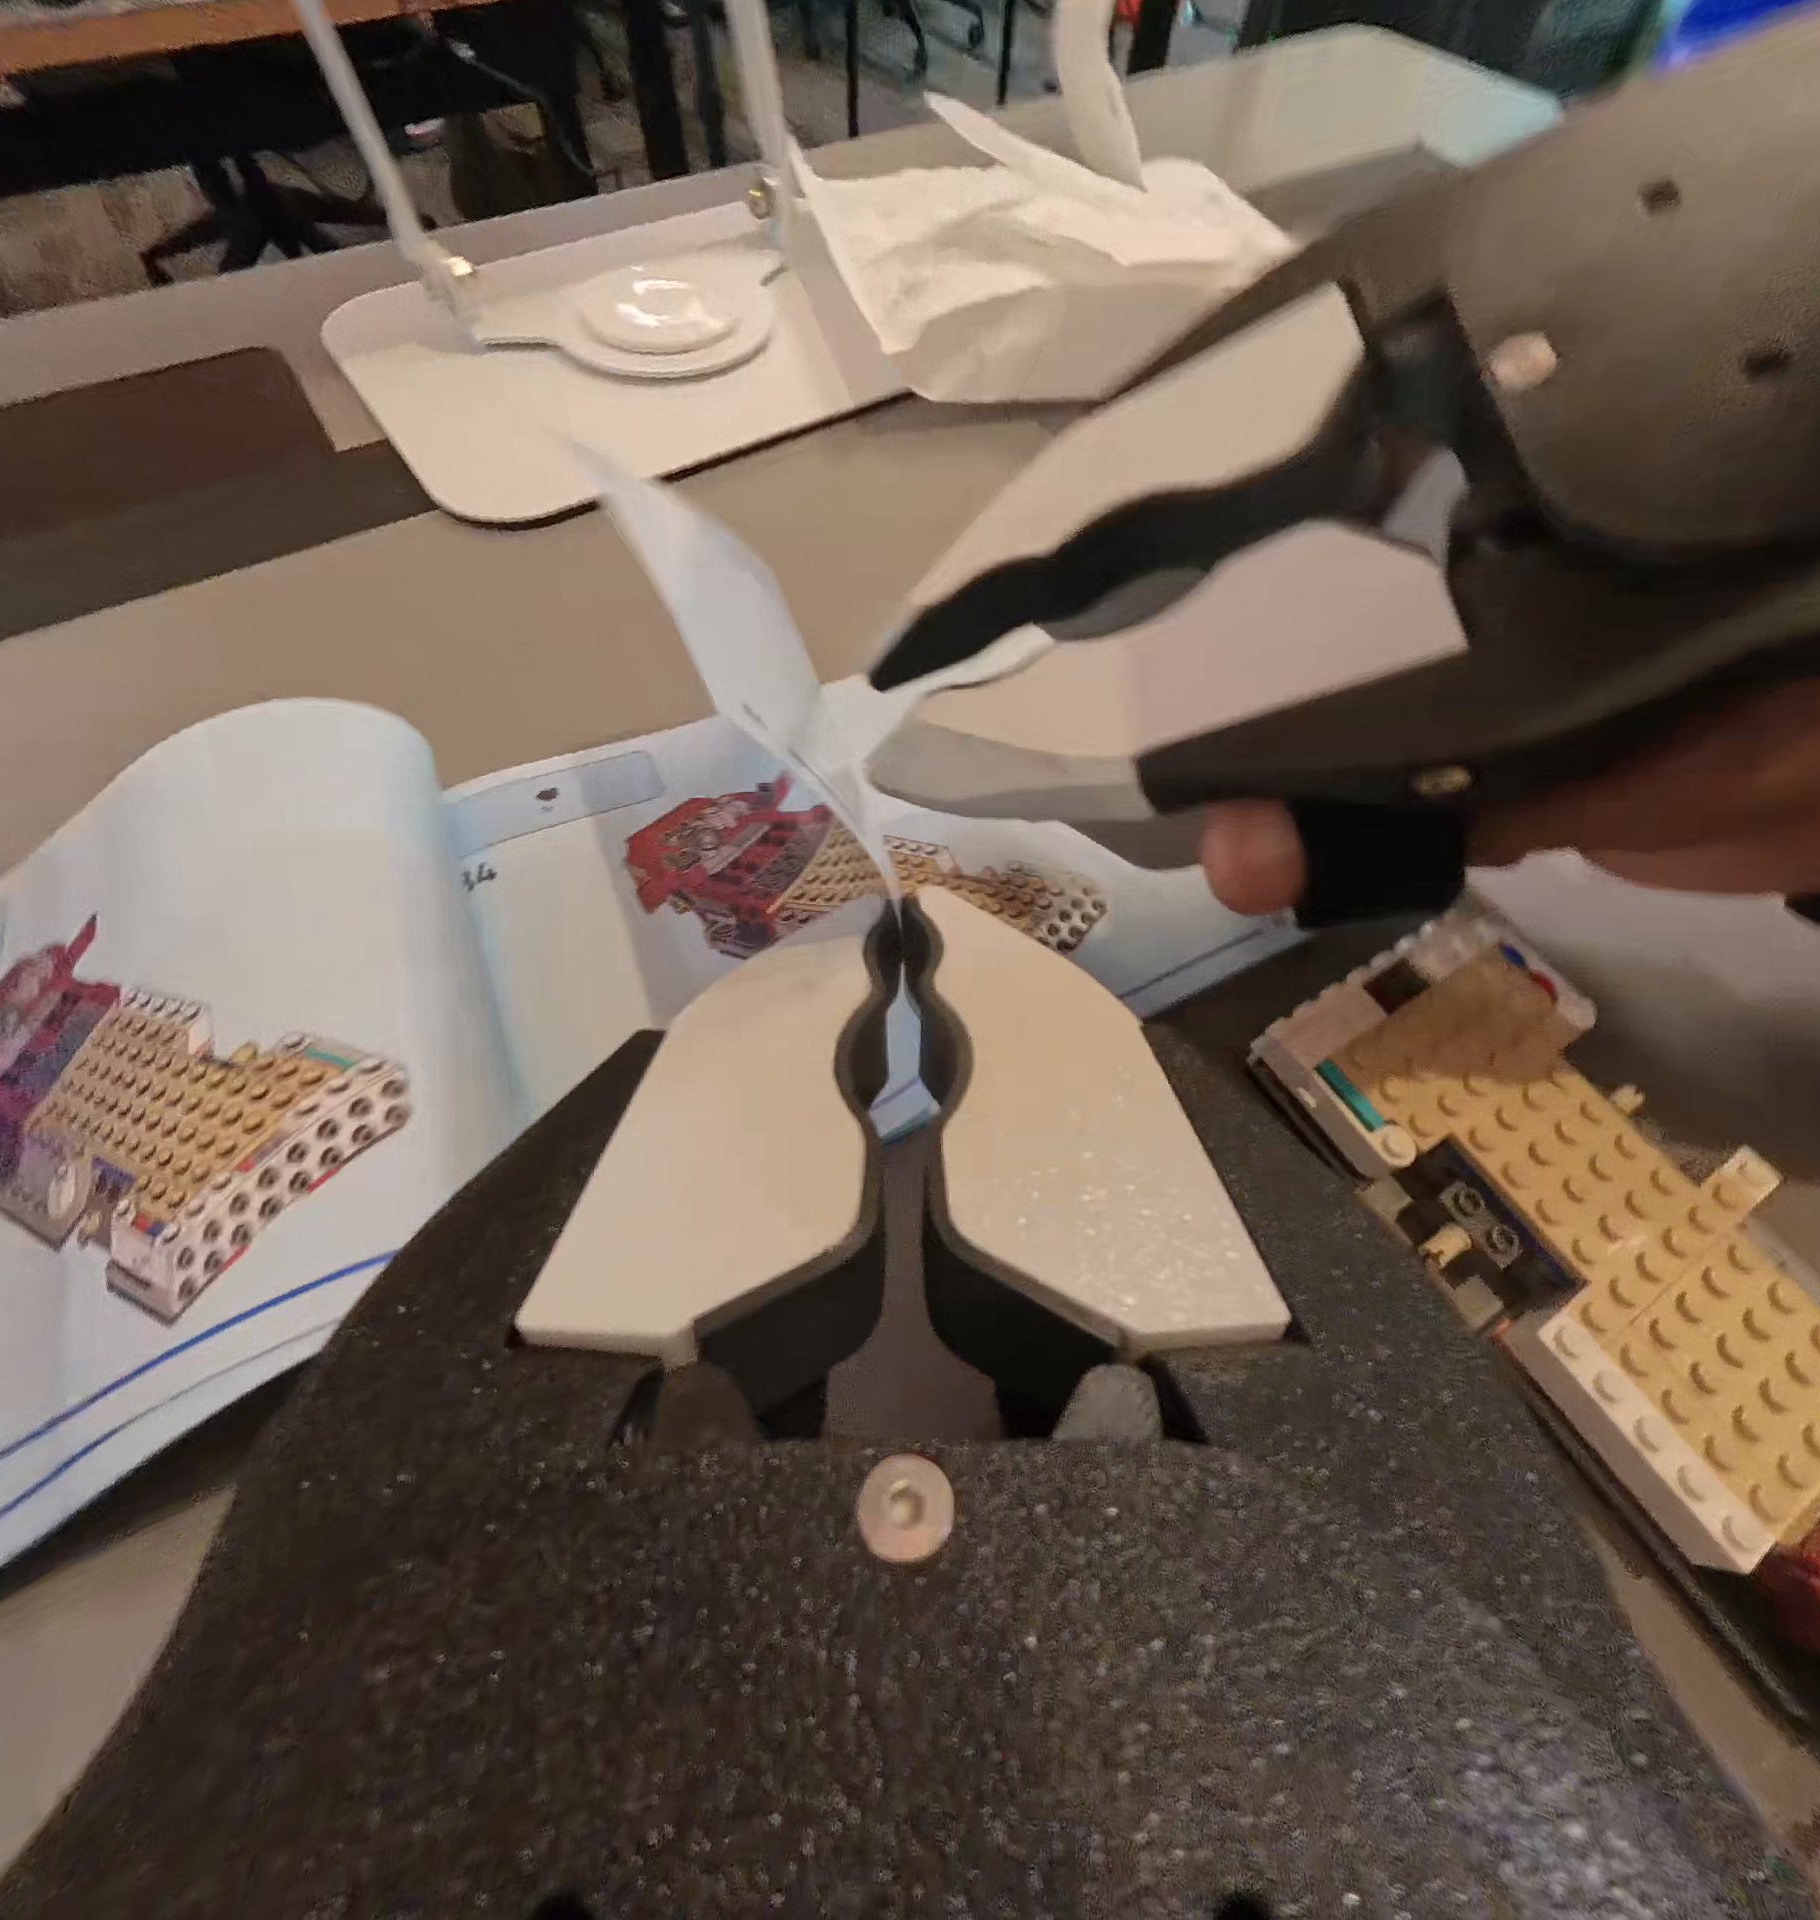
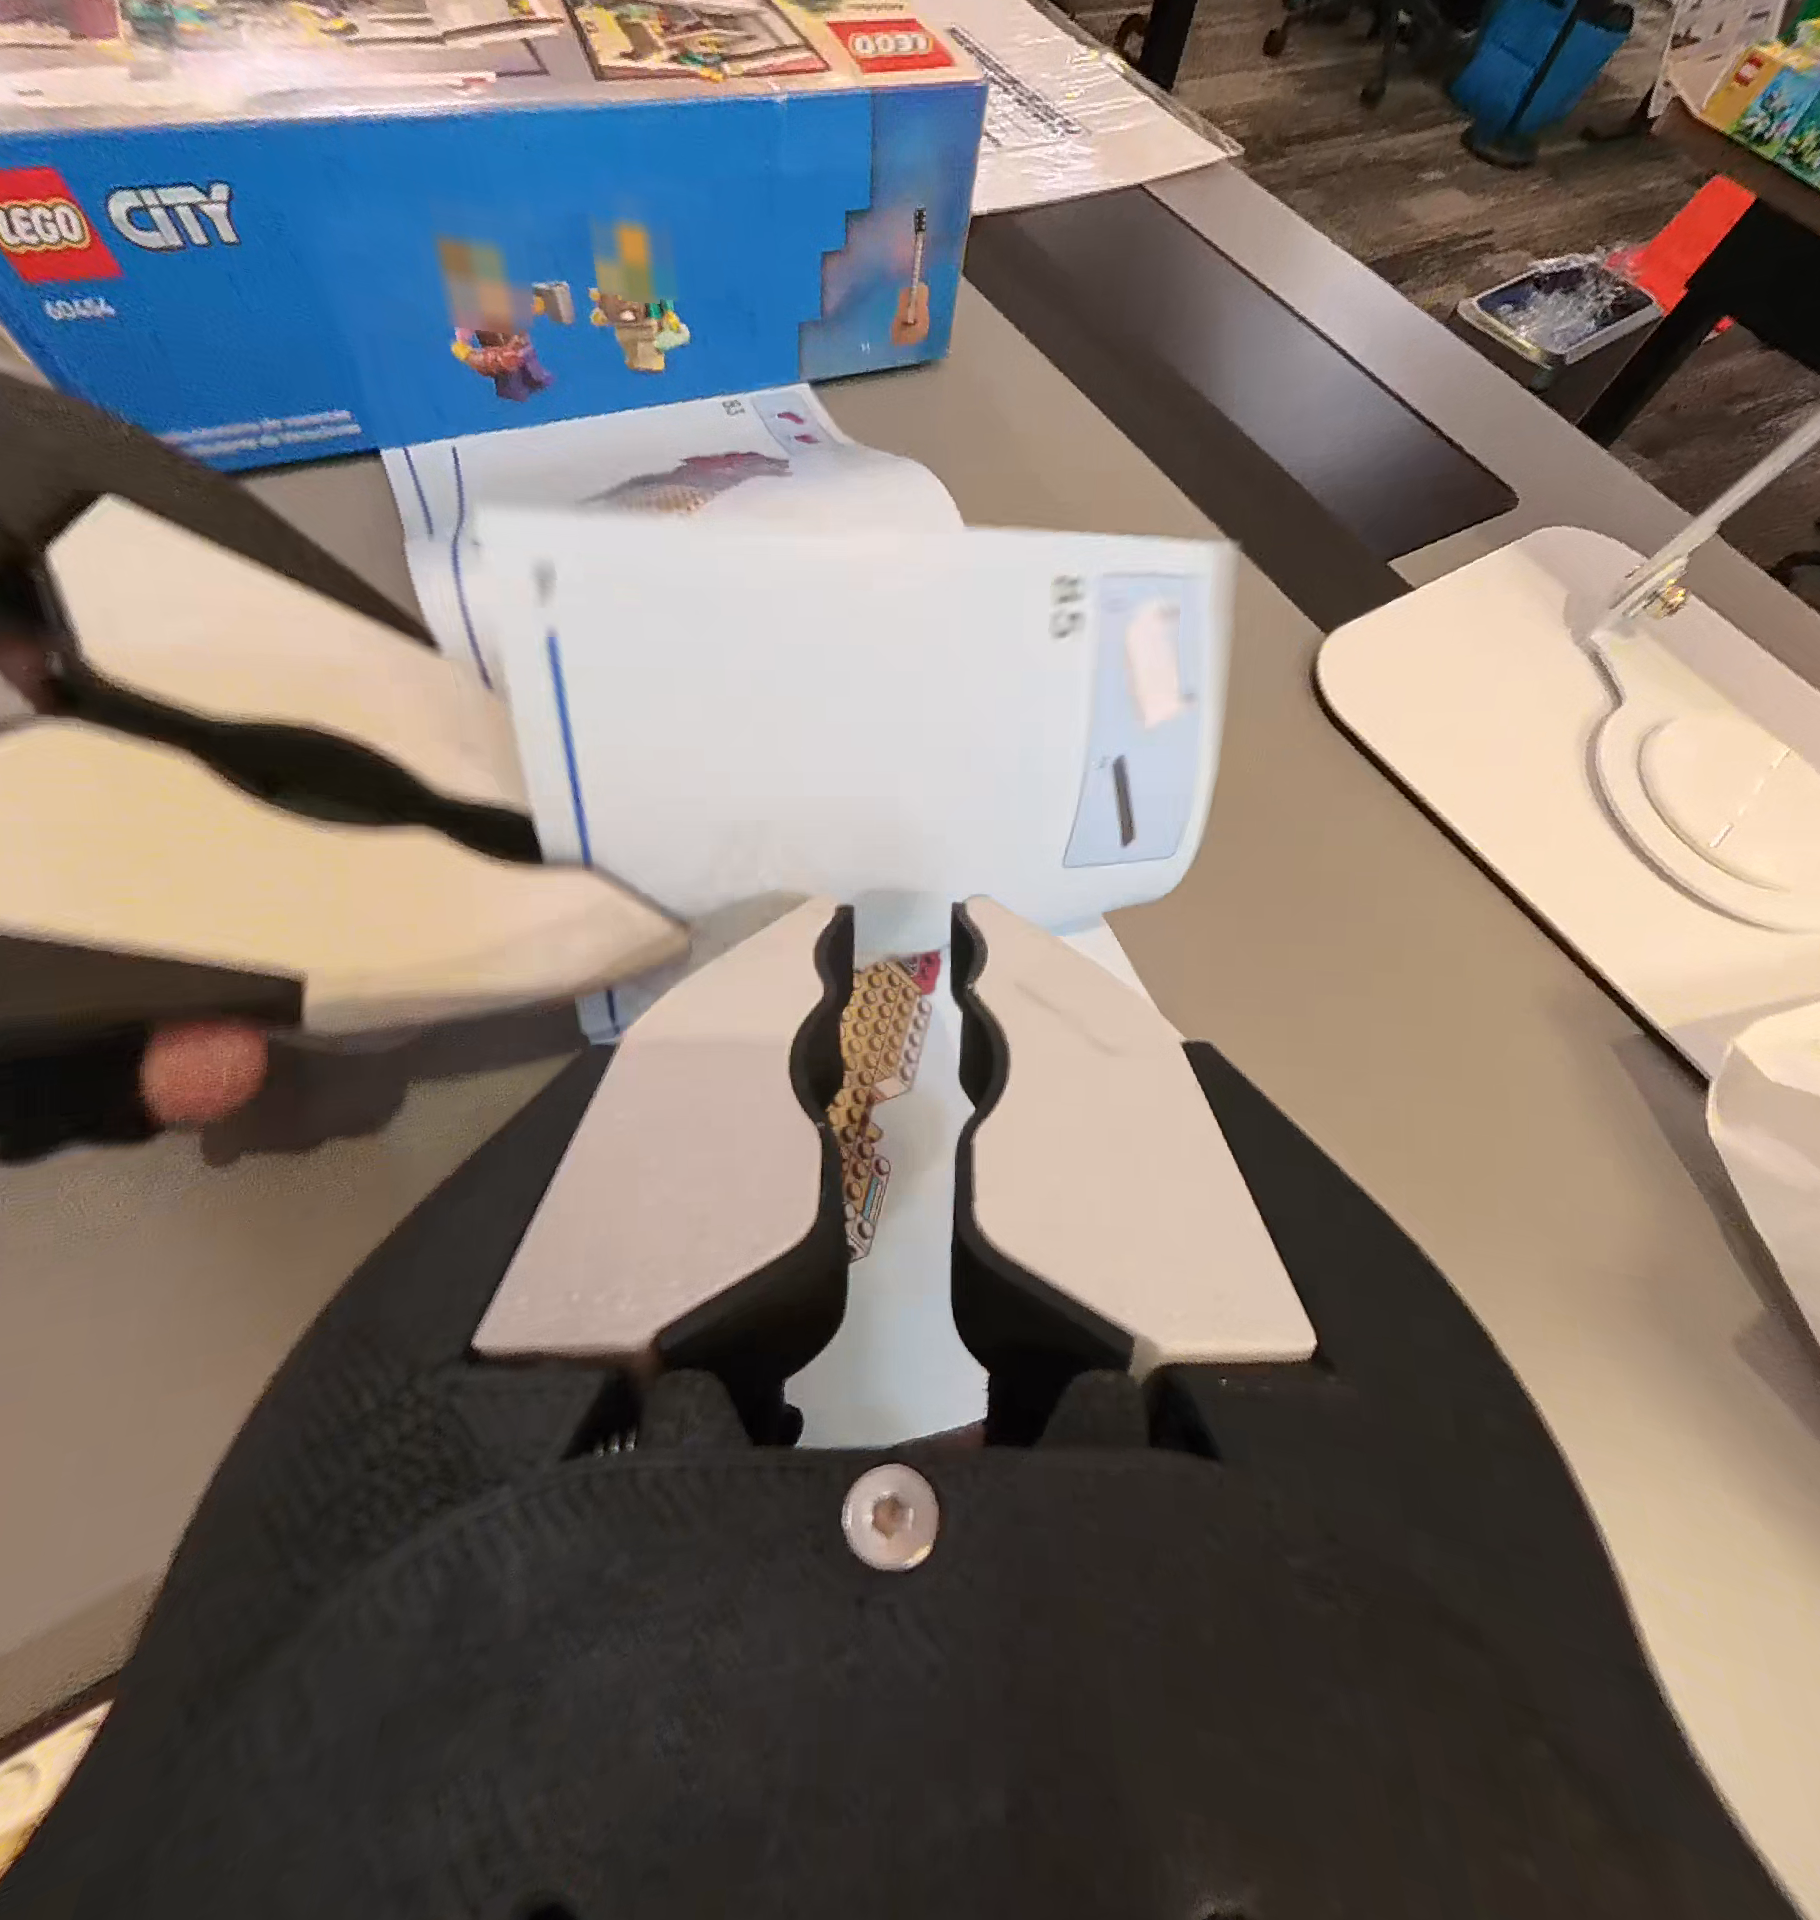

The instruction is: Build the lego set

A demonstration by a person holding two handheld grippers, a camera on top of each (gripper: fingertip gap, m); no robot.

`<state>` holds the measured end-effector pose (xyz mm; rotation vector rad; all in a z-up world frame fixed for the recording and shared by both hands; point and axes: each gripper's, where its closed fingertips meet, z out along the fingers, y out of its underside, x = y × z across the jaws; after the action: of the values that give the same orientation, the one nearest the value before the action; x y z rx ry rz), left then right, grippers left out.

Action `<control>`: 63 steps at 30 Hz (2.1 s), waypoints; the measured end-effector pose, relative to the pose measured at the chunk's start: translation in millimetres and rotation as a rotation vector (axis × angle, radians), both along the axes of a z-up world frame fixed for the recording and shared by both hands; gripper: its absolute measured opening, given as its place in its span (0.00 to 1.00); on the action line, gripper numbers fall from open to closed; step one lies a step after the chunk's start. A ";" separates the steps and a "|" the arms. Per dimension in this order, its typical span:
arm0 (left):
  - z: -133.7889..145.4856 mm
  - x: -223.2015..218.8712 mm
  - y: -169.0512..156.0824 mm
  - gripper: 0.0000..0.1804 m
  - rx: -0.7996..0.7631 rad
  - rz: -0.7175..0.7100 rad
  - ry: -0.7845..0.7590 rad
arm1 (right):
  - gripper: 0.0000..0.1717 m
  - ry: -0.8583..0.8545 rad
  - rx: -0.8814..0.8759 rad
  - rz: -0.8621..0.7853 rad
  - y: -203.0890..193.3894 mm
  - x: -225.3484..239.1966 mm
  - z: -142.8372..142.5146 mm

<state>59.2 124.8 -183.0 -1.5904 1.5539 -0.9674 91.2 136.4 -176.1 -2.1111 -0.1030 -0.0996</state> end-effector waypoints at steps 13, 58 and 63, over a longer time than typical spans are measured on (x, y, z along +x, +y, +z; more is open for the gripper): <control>11.8 -67.0 110.4 0.07 -0.840 0.404 -0.260 | 0.11 -0.181 -0.138 0.067 18.6 -2.5 -14.6; 16.8 -108.7 115.6 0.23 -0.579 0.346 -0.229 | 0.10 -0.266 -0.059 -0.024 -42.0 5.7 13.0; 42.9 -88.9 76.9 0.25 -0.254 0.149 -0.303 | 0.09 -0.145 -0.042 -0.063 -111.0 4.8 2.4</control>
<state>-29.7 201.7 -140.1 -1.6131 1.1257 -1.2934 96.0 25.3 -173.7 -2.1480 -0.1260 -0.2907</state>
